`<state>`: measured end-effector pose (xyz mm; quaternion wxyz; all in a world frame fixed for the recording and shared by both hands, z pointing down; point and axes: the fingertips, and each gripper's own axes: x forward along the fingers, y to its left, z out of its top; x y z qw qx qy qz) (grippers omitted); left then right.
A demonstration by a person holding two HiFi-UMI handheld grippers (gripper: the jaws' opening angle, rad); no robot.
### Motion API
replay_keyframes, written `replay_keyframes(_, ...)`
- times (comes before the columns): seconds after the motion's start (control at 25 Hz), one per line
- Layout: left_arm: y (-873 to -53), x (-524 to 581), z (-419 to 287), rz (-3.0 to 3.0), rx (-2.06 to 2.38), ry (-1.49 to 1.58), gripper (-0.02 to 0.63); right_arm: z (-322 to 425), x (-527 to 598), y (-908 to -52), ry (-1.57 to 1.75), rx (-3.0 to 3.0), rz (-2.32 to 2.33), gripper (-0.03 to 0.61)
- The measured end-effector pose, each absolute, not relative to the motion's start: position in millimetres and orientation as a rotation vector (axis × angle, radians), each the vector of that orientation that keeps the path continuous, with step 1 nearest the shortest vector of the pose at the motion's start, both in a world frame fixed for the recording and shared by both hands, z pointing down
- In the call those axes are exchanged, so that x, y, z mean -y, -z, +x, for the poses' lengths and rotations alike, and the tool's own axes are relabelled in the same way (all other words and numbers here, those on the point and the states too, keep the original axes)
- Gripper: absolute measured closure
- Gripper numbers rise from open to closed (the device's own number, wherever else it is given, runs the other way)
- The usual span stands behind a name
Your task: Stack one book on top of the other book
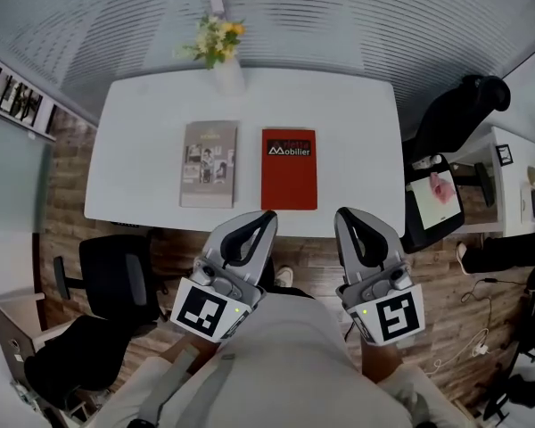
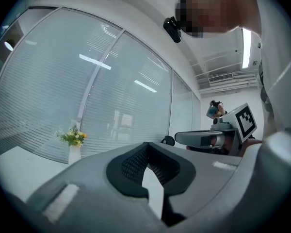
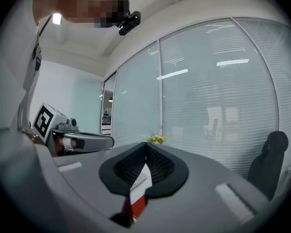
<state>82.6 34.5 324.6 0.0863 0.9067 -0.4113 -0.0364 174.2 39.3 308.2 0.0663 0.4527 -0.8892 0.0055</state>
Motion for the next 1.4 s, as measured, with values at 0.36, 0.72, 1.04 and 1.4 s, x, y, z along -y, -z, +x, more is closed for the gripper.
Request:
replay_keyframes(0.36, -316.4, 31.6, 42.2, 2.713, 1.258, 0.123, 0.609, 139.2, 23.0, -302.1, 0.015, 2.684, 1.348, 0.574)
replay_keyframes(0.72, -315.5, 78.7, 8.4, 2.724, 1.248, 0.130, 0.609, 97.2, 71.1, -294.0, 0.000, 2.706, 1.350, 0.574)
replay_keyframes(1.04, -318.5, 94.4, 0.7, 2.733, 1.233, 0.129, 0.609, 89.5, 83.2, -303.4, 0.044, 2.689, 1.323, 0.574)
replay_keyframes(1.4, -309.4, 102.0, 22.4, 2.729, 1.252, 0.139, 0.609, 114.2, 90.8, -297.7, 0.052, 2.693, 1.314, 0.574)
